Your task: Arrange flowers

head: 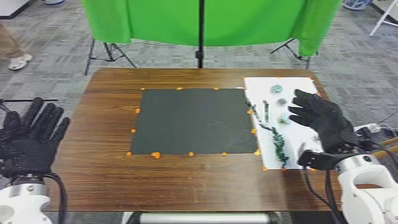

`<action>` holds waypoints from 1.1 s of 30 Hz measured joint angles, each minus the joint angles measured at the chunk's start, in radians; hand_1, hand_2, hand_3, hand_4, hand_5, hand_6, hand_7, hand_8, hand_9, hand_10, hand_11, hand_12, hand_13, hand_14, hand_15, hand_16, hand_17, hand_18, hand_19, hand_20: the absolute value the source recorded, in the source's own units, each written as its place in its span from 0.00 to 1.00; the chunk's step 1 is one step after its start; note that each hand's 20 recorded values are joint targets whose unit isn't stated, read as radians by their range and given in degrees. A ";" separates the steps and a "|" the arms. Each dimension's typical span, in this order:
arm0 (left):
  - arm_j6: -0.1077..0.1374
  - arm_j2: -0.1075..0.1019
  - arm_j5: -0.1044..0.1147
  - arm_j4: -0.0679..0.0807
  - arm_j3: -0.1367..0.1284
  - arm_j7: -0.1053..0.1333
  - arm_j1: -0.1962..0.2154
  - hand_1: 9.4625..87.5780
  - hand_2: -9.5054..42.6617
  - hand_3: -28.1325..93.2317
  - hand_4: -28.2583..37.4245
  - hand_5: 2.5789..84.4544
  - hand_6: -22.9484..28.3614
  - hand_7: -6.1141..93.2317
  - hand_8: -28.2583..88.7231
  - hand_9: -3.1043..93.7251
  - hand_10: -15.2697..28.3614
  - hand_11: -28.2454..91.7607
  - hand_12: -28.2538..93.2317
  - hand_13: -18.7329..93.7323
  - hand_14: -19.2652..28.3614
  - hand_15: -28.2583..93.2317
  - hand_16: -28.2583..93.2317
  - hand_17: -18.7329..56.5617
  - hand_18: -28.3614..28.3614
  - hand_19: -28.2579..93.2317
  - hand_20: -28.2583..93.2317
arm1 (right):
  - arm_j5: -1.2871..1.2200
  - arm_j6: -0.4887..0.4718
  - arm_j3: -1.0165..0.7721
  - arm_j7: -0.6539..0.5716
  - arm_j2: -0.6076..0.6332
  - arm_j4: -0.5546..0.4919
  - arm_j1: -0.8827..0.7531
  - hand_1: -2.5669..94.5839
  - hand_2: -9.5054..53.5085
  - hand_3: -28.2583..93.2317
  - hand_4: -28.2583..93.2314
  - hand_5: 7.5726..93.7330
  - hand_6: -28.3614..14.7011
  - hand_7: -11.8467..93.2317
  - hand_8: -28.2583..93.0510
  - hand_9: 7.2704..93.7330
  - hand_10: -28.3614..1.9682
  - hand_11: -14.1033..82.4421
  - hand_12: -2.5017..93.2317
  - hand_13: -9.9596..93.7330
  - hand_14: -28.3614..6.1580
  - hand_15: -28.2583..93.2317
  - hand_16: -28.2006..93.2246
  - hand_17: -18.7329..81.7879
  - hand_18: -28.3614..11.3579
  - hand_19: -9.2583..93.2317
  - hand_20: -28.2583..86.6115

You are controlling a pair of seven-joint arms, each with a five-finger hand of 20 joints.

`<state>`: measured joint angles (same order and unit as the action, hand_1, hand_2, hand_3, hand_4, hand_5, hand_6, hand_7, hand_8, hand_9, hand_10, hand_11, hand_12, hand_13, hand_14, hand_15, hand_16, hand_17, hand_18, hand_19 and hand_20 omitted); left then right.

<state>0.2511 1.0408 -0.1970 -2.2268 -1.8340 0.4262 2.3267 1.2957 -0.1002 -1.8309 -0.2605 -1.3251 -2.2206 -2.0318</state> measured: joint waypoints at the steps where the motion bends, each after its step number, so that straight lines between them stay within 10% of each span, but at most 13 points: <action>1: -0.001 0.000 0.000 0.000 0.000 0.000 0.000 0.19 0.42 0.84 0.00 0.46 0.59 0.10 0.16 0.38 0.63 0.32 0.28 0.40 0.60 0.29 0.22 0.19 0.70 0.44 0.32 | -0.001 0.000 0.000 0.001 0.000 0.000 0.000 0.27 0.04 0.72 0.00 0.38 0.51 0.19 0.15 0.35 0.45 0.18 0.16 0.41 0.44 0.30 0.42 0.30 0.32 0.36 0.39; 11: -0.004 0.000 0.005 0.000 -0.004 0.000 0.000 0.19 0.42 0.84 0.00 0.46 0.59 0.11 0.17 0.38 0.63 0.32 0.28 0.41 0.60 0.29 0.22 0.19 0.70 0.44 0.32 | 0.004 0.000 0.001 0.001 0.001 0.000 0.000 0.25 0.01 0.81 0.00 0.40 0.52 0.20 0.15 0.39 0.45 0.20 0.16 0.48 0.44 0.33 0.43 0.30 0.28 0.48 0.44; 19: -0.005 0.000 0.014 0.000 -0.005 0.000 0.000 0.20 0.42 0.84 0.00 0.46 0.59 0.11 0.17 0.38 0.63 0.33 0.29 0.41 0.60 0.29 0.22 0.19 0.70 0.44 0.32 | 0.348 0.182 0.094 -0.137 0.050 -0.039 0.000 0.32 0.00 0.80 0.00 0.66 0.56 0.30 0.12 0.63 0.41 0.52 0.27 0.62 0.42 0.77 0.44 0.40 0.17 0.82 0.58; 24: -0.005 0.000 0.018 0.000 -0.005 0.001 0.001 0.20 0.42 0.84 0.00 0.46 0.59 0.11 0.17 0.39 0.63 0.33 0.29 0.41 0.61 0.30 0.22 0.19 0.70 0.44 0.32 | 0.593 0.263 0.174 -0.298 0.123 -0.037 0.000 0.34 0.00 0.76 0.00 0.69 0.58 0.36 0.12 0.63 0.39 0.65 0.33 0.62 0.38 0.84 0.48 0.42 0.13 0.86 0.63; 33: -0.005 0.002 0.025 -0.003 -0.011 0.007 0.009 0.20 0.42 0.84 0.00 0.47 0.60 0.11 0.17 0.39 0.63 0.33 0.29 0.42 0.61 0.30 0.22 0.19 0.70 0.45 0.32 | 1.029 -0.115 0.242 -0.311 0.210 0.015 0.005 0.41 0.00 0.62 0.00 0.69 0.57 0.37 0.12 0.62 0.35 0.65 0.34 0.62 0.37 0.84 0.51 0.43 0.10 0.86 0.64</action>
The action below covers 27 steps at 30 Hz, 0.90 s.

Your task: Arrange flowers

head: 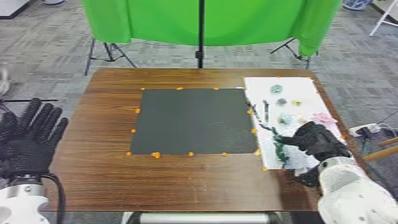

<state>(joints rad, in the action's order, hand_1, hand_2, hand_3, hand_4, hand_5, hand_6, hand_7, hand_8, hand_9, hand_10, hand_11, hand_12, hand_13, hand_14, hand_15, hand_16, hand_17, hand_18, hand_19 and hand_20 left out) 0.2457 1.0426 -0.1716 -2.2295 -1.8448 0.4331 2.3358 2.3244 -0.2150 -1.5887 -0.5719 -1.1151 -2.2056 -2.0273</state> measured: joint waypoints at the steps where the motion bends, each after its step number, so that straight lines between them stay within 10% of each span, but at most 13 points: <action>1: 0.000 0.000 0.002 0.000 0.000 0.000 0.000 0.20 0.42 0.84 0.00 0.47 0.60 0.11 0.17 0.39 0.63 0.33 0.29 0.42 0.62 0.30 0.22 0.19 0.71 0.45 0.32 | 0.047 0.005 0.019 0.001 0.013 0.012 0.000 0.43 0.00 0.59 0.00 0.69 0.57 0.36 0.12 0.61 0.34 0.65 0.34 0.61 0.37 0.84 0.51 0.43 0.10 0.86 0.64; 9: 0.001 -0.003 0.013 0.000 0.002 0.001 0.000 0.20 0.42 0.84 0.00 0.47 0.60 0.11 0.17 0.39 0.64 0.33 0.29 0.42 0.62 0.31 0.22 0.18 0.71 0.45 0.32 | 0.355 0.073 0.146 -0.012 0.074 0.089 0.010 0.53 0.00 0.49 0.00 0.74 0.57 0.39 0.13 0.65 0.35 0.67 0.35 0.65 0.36 0.85 0.51 0.46 0.06 0.90 0.64; 13: 0.001 -0.005 0.013 0.001 0.003 0.000 -0.002 0.20 0.42 0.84 0.00 0.47 0.60 0.12 0.17 0.39 0.64 0.33 0.29 0.42 0.62 0.31 0.22 0.18 0.71 0.45 0.32 | 0.368 0.071 0.206 -0.014 0.088 0.118 0.041 0.46 0.00 0.76 0.00 0.78 0.59 0.42 0.16 0.69 0.39 0.68 0.35 0.68 0.38 0.85 0.51 0.48 0.06 0.90 0.64; 17: 0.001 -0.006 0.015 0.001 0.005 -0.002 -0.005 0.20 0.42 0.84 0.00 0.47 0.60 0.11 0.17 0.39 0.64 0.33 0.29 0.42 0.63 0.31 0.22 0.18 0.71 0.45 0.32 | 0.336 0.055 0.244 -0.010 0.092 0.136 0.098 0.61 0.00 0.76 0.00 0.84 0.60 0.43 0.32 0.82 0.45 0.53 0.49 0.74 0.41 0.82 0.52 0.52 0.08 0.91 0.64; 27: 0.001 -0.010 0.024 0.002 0.003 0.001 -0.006 0.20 0.42 0.84 0.00 0.48 0.60 0.12 0.17 0.39 0.64 0.34 0.29 0.42 0.63 0.31 0.22 0.19 0.71 0.45 0.33 | 0.133 0.044 0.252 -0.125 0.072 0.120 0.141 0.59 0.00 0.85 0.03 0.88 0.56 0.41 0.39 0.89 0.47 0.42 0.57 0.77 0.40 0.81 0.52 0.55 0.04 0.93 0.64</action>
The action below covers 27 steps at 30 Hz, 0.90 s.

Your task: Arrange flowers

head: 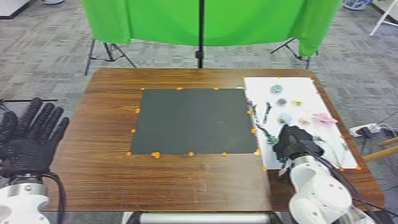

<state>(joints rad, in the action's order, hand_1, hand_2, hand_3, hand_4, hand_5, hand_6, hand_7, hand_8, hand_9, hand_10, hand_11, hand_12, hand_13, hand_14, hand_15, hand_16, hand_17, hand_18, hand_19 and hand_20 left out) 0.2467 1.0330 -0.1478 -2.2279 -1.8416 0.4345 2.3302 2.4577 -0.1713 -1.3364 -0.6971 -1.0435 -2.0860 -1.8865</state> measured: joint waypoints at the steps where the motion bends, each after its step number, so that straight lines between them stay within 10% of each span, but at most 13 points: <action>1: 0.000 0.000 0.003 0.000 -0.001 0.001 0.001 0.20 0.42 0.84 0.00 0.48 0.60 0.12 0.17 0.39 0.64 0.34 0.29 0.42 0.63 0.31 0.22 0.19 0.71 0.45 0.33 | -0.012 0.005 -0.006 -0.012 -0.004 -0.007 -0.008 0.59 0.00 0.85 0.04 0.88 0.56 0.41 0.39 0.89 0.47 0.42 0.57 0.78 0.40 0.81 0.52 0.55 0.03 0.93 0.64; 17: -0.004 0.000 0.044 -0.013 -0.071 0.017 0.067 0.13 0.47 0.81 0.00 0.47 0.60 0.11 0.17 0.39 0.64 0.33 0.29 0.42 0.62 0.31 0.22 0.19 0.71 0.45 0.33 | -0.176 0.365 -0.001 -0.108 -0.026 -0.159 -0.041 0.57 0.00 0.86 0.07 0.87 0.57 0.43 0.42 0.88 0.48 0.46 0.58 0.78 0.39 0.82 0.52 0.56 0.01 0.95 0.63; 27: -0.002 -0.014 0.065 -0.017 -0.078 0.036 0.099 0.13 0.46 0.82 0.00 0.47 0.60 0.11 0.17 0.39 0.64 0.33 0.29 0.42 0.63 0.30 0.22 0.19 0.71 0.44 0.33 | -0.386 0.297 0.339 -0.162 -0.202 0.171 0.407 0.57 0.00 0.84 0.08 0.83 0.58 0.49 0.40 0.85 0.50 0.51 0.55 0.78 0.42 0.83 0.50 0.58 0.02 0.98 0.59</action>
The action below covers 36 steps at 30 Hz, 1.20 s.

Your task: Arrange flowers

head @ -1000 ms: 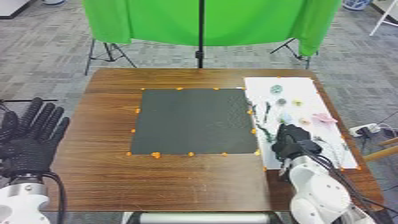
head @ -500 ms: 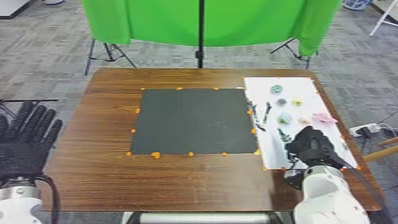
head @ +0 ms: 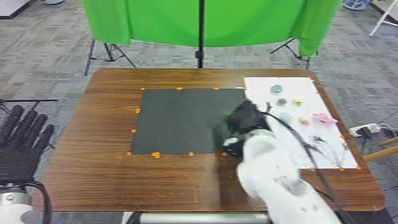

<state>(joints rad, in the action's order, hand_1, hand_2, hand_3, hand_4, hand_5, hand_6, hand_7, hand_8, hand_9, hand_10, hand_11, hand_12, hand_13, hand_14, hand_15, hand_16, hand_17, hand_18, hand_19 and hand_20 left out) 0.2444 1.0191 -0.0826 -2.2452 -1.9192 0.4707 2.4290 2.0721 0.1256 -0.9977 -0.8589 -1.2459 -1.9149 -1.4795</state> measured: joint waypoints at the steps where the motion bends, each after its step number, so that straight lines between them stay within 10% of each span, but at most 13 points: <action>1: 0.001 -0.003 0.000 0.001 0.005 0.001 -0.001 0.13 0.46 0.82 0.00 0.47 0.60 0.11 0.17 0.39 0.64 0.33 0.29 0.42 0.63 0.30 0.22 0.19 0.71 0.44 0.33 | -0.018 -0.028 0.028 -0.010 -0.025 0.039 0.039 0.57 0.00 0.84 0.08 0.82 0.58 0.50 0.40 0.85 0.51 0.51 0.55 0.78 0.44 0.83 0.50 0.59 0.02 0.98 0.59; 10: 0.012 -0.040 0.000 0.012 0.080 -0.005 -0.050 0.16 0.43 0.83 0.00 0.47 0.60 0.11 0.17 0.39 0.64 0.33 0.30 0.42 0.62 0.30 0.22 0.19 0.71 0.45 0.33 | 0.067 -0.097 0.218 -0.032 -0.209 0.267 0.251 0.54 0.00 0.85 0.08 0.80 0.59 0.53 0.38 0.87 0.54 0.50 0.53 0.83 0.51 0.80 0.50 0.62 0.02 1.00 0.56; 15: 0.019 -0.064 -0.001 0.020 0.101 -0.026 -0.090 0.17 0.43 0.83 0.00 0.47 0.60 0.12 0.17 0.39 0.64 0.33 0.30 0.42 0.62 0.31 0.22 0.19 0.71 0.45 0.33 | 0.087 -0.111 0.221 -0.083 -0.280 0.305 0.258 0.49 0.00 0.84 0.06 0.73 0.51 0.48 0.37 0.81 0.36 0.56 0.37 0.81 0.47 0.78 0.50 0.61 0.01 1.00 0.55; 23: 0.020 -0.076 0.000 0.020 0.104 -0.025 -0.102 0.17 0.43 0.83 0.00 0.47 0.60 0.12 0.17 0.40 0.64 0.33 0.30 0.42 0.63 0.32 0.22 0.19 0.71 0.45 0.33 | 0.076 -0.151 0.241 -0.113 -0.289 0.304 0.246 0.40 0.00 0.89 0.06 0.67 0.44 0.42 0.15 0.74 0.24 0.55 0.28 0.77 0.39 0.78 0.47 0.59 0.02 1.00 0.54; 32: 0.017 -0.072 0.001 0.026 0.107 -0.015 -0.102 0.17 0.43 0.83 0.00 0.47 0.60 0.12 0.17 0.40 0.63 0.34 0.30 0.42 0.63 0.32 0.22 0.19 0.71 0.45 0.33 | 0.020 -0.151 0.242 -0.112 -0.270 0.252 0.228 0.34 0.01 0.91 0.05 0.61 0.35 0.20 0.16 0.71 0.17 0.44 0.24 0.74 0.32 0.78 0.46 0.60 0.02 1.00 0.54; 36: 0.017 -0.060 0.001 0.025 0.097 -0.009 -0.093 0.17 0.43 0.84 0.00 0.47 0.60 0.12 0.17 0.40 0.63 0.34 0.30 0.43 0.64 0.33 0.23 0.19 0.71 0.46 0.33 | 0.026 -0.160 0.243 -0.082 -0.227 0.169 0.209 0.29 0.16 0.89 0.06 0.68 0.36 0.19 0.16 0.74 0.18 0.61 0.34 0.75 0.30 0.86 0.49 0.61 0.00 1.00 0.66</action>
<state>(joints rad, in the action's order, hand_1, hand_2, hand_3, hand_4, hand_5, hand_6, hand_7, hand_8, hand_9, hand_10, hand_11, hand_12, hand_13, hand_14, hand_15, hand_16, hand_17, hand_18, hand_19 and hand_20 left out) 0.2610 0.9595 -0.0815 -2.2201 -1.8222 0.4612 2.3359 2.0986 -0.0340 -0.7542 -0.9410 -1.4728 -1.7456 -1.2709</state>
